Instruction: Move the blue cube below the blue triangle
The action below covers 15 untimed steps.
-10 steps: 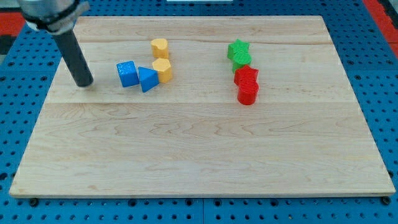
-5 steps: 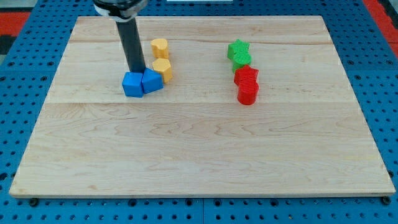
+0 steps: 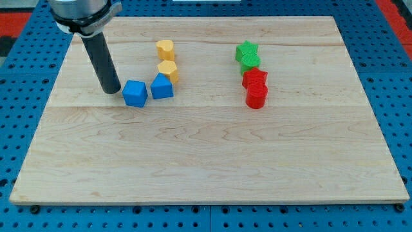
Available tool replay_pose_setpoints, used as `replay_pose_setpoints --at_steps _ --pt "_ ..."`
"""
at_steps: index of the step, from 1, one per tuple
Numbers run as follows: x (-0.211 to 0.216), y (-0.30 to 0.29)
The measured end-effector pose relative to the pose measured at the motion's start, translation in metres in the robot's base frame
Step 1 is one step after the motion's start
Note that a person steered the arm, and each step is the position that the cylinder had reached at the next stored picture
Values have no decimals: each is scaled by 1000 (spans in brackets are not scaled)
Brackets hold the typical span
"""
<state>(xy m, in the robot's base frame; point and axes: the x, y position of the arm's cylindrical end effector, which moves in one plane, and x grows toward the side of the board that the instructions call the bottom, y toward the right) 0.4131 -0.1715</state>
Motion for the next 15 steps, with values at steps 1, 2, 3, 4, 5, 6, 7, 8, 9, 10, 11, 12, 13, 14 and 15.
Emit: replay_pose_setpoints --at_steps 1,2,3,4,5,6,7,8,9,10,11,12,13,14,15 --pt "16 8" --pt "29 22" --pt "40 33" --pt "41 37" --pt "41 51" --pt "43 52" --pt "44 59" --pt "55 68" --pt "59 75" --pt "59 77" --pt "59 82" --pt "59 92" --pt "55 101" --pt "55 108" --pt "55 117"
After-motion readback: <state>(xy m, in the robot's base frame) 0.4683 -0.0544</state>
